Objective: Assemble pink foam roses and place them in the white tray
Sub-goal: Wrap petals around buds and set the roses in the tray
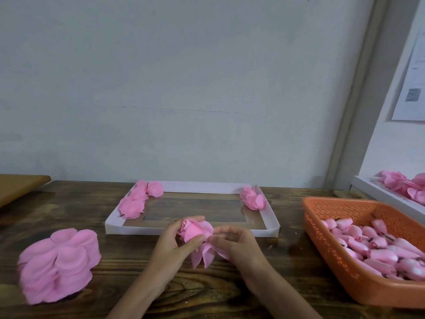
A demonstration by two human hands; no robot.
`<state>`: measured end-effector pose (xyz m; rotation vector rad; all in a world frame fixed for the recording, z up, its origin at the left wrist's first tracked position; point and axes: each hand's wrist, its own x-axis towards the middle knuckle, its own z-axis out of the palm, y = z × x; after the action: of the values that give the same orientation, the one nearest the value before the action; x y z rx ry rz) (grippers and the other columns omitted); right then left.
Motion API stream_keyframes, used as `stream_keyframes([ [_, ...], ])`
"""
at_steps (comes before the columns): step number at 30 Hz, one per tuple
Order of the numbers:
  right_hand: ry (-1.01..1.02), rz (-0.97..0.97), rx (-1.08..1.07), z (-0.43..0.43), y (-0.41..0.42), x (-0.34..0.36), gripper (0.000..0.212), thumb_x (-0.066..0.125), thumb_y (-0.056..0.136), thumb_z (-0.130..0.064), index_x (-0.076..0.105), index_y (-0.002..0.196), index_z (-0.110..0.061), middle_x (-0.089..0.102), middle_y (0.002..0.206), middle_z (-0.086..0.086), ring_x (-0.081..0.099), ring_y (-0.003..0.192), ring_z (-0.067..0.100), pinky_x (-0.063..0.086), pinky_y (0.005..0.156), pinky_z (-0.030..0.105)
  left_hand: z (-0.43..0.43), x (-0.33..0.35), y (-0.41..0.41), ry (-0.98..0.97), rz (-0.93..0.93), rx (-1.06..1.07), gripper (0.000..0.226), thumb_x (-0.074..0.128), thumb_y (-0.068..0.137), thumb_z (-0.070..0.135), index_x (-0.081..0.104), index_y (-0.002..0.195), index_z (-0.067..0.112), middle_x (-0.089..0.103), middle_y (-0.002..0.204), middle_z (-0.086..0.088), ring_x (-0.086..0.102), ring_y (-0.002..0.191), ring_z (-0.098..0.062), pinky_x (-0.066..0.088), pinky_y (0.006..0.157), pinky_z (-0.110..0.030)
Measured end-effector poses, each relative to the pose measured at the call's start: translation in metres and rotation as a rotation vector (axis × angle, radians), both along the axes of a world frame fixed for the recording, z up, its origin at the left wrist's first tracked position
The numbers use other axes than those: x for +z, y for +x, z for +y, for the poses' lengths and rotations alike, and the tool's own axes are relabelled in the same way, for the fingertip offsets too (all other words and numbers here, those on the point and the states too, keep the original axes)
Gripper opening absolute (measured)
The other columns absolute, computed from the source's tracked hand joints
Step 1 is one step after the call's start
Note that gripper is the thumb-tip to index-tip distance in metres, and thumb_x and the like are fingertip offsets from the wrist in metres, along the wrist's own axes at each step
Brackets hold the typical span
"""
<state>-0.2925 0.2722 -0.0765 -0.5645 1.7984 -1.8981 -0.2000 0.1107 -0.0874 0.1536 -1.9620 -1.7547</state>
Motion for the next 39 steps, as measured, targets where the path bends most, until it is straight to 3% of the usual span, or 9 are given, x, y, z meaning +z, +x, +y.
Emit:
stream_keyframes([
  [5,-0.045,-0.085,-0.045,0.002,-0.005,-0.003,0.013,0.078,0.090,-0.008,0.077,0.100,0.001,0.078,0.099,0.022,0.076,0.092,0.035,0.063,0.084,0.038,-0.003,0.000,-0.002,0.026,0.009,0.049,0.034,0.081,0.087,0.010,0.079,0.111,0.033,0.077,0.116,0.000,0.071,0.111,-0.021,0.061,0.093,-0.041],
  [11,-0.046,-0.093,-0.041,0.002,-0.008,-0.005,0.019,0.077,0.092,-0.016,0.078,0.101,0.001,0.077,0.101,0.024,0.071,0.106,0.044,0.057,0.101,0.054,-0.001,0.002,-0.002,0.068,0.035,0.027,0.028,0.080,0.086,0.021,0.080,0.109,0.036,0.078,0.112,-0.002,0.075,0.101,-0.026,0.059,0.095,-0.042],
  [14,-0.039,-0.087,-0.043,0.002,-0.007,-0.003,0.020,0.078,0.091,-0.017,0.076,0.102,0.000,0.078,0.101,0.019,0.074,0.101,0.037,0.058,0.099,0.053,0.001,0.004,-0.001,0.051,0.047,0.004,0.031,0.079,0.080,0.032,0.079,0.111,0.038,0.078,0.115,0.002,0.074,0.107,-0.019,0.061,0.091,-0.035],
  [19,0.013,-0.039,-0.078,0.001,-0.005,0.000,0.012,0.078,0.091,-0.016,0.077,0.097,-0.005,0.079,0.099,0.010,0.073,0.101,0.027,0.063,0.087,0.039,-0.001,0.001,-0.002,0.022,0.062,0.018,0.032,0.081,0.086,0.016,0.078,0.113,0.034,0.078,0.113,0.002,0.074,0.102,-0.023,0.061,0.089,-0.036],
  [24,0.002,-0.037,-0.079,0.002,-0.003,0.002,0.012,0.078,0.091,-0.014,0.078,0.097,-0.004,0.079,0.099,0.013,0.074,0.102,0.031,0.064,0.087,0.042,0.000,0.004,-0.001,-0.046,0.085,0.019,0.023,0.083,0.084,0.010,0.078,0.100,0.026,0.078,0.101,-0.003,0.074,0.094,-0.021,0.059,0.081,-0.031],
  [29,-0.015,-0.003,-0.088,0.004,-0.001,0.003,0.011,0.080,0.090,-0.014,0.078,0.093,-0.003,0.079,0.093,0.014,0.076,0.084,0.022,0.062,0.071,0.033,0.001,0.005,0.000,-0.094,0.060,0.040,0.024,0.087,0.080,0.015,0.080,0.096,0.032,0.078,0.099,0.000,0.071,0.093,-0.017,0.056,0.081,-0.032],
  [32,0.000,0.016,-0.095,0.002,-0.002,0.002,0.012,0.079,0.091,-0.015,0.077,0.094,-0.004,0.080,0.094,0.014,0.076,0.091,0.028,0.064,0.082,0.043,0.000,0.005,0.000,-0.117,0.053,0.045,0.023,0.088,0.078,0.020,0.080,0.096,0.033,0.078,0.097,0.001,0.070,0.091,-0.015,0.055,0.078,-0.029],
  [36,0.001,0.010,-0.082,0.001,0.001,0.003,0.011,0.078,0.092,-0.015,0.076,0.095,-0.005,0.080,0.092,0.011,0.077,0.084,0.020,0.062,0.067,0.031,0.001,0.003,0.000,-0.123,0.038,0.034,0.024,0.088,0.077,0.024,0.080,0.097,0.034,0.077,0.099,0.004,0.071,0.095,-0.014,0.057,0.077,-0.026],
  [39,0.009,0.023,-0.081,0.001,0.002,0.002,0.010,0.077,0.092,-0.013,0.075,0.097,-0.004,0.080,0.092,0.011,0.078,0.088,0.025,0.066,0.073,0.038,0.001,0.003,0.000,-0.115,0.031,0.020,0.025,0.088,0.078,0.025,0.080,0.100,0.033,0.077,0.100,0.003,0.072,0.097,-0.016,0.059,0.078,-0.028],
])
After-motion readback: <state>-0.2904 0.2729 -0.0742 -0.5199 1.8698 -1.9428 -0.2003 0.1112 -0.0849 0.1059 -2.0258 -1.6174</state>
